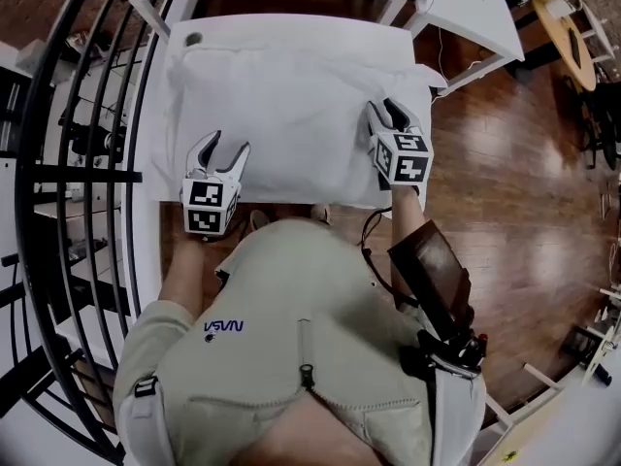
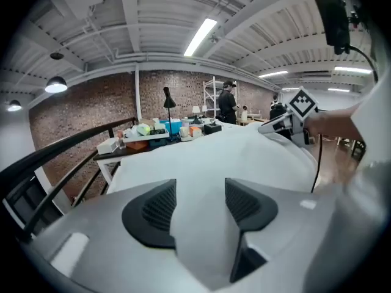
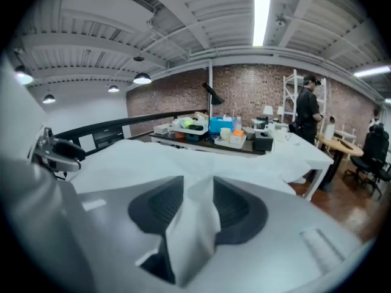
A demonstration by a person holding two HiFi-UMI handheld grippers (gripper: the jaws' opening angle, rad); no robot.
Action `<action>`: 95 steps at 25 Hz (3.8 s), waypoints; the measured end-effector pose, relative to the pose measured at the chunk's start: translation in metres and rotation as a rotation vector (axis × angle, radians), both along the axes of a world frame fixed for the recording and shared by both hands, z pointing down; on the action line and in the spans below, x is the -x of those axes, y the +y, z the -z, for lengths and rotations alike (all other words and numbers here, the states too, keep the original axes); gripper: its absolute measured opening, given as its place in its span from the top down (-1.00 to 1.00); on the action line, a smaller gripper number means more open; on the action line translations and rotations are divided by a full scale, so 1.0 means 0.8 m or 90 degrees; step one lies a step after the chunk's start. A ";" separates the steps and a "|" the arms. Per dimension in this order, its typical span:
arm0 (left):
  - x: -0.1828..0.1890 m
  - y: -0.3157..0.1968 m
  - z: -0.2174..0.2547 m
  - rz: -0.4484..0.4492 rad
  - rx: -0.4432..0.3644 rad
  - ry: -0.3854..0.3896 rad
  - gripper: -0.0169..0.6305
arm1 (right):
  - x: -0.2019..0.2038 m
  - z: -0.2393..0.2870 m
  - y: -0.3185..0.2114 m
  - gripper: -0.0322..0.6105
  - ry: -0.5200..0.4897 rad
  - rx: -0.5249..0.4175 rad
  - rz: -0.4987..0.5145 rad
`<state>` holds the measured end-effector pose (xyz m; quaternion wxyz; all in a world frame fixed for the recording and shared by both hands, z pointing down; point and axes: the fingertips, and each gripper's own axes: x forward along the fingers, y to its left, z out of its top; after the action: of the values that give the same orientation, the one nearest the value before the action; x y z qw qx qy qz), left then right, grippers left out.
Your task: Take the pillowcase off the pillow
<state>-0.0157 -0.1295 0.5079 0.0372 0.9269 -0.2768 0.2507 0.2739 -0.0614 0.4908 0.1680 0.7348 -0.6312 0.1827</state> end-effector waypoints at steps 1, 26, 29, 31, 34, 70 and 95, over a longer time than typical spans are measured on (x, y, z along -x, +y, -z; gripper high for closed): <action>0.005 0.008 -0.011 -0.001 0.013 -0.003 0.13 | 0.006 0.005 0.011 0.44 -0.004 -0.012 0.002; -0.027 -0.053 -0.058 0.031 0.056 0.017 0.23 | 0.042 -0.094 0.061 0.89 0.025 0.088 -0.012; -0.033 -0.074 -0.057 0.043 0.046 0.013 0.23 | 0.035 -0.095 0.035 0.89 0.036 0.093 -0.009; -0.035 -0.080 -0.057 0.044 0.041 0.011 0.24 | 0.033 -0.097 0.027 0.89 0.040 0.094 -0.006; -0.035 -0.081 -0.058 0.044 0.038 0.014 0.24 | 0.033 -0.098 0.025 0.89 0.035 0.090 -0.004; 0.132 0.032 0.037 0.351 -0.096 0.093 0.93 | 0.275 0.043 -0.039 0.89 -0.032 -0.147 0.398; 0.148 -0.077 -0.124 0.020 0.204 0.059 0.64 | 0.500 -0.074 -0.130 0.42 0.140 0.130 0.466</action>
<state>-0.1339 -0.1911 0.6071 0.2012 0.9153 -0.2457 0.2478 -0.1264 -0.1657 0.5498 0.3612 0.4560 -0.8081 0.0928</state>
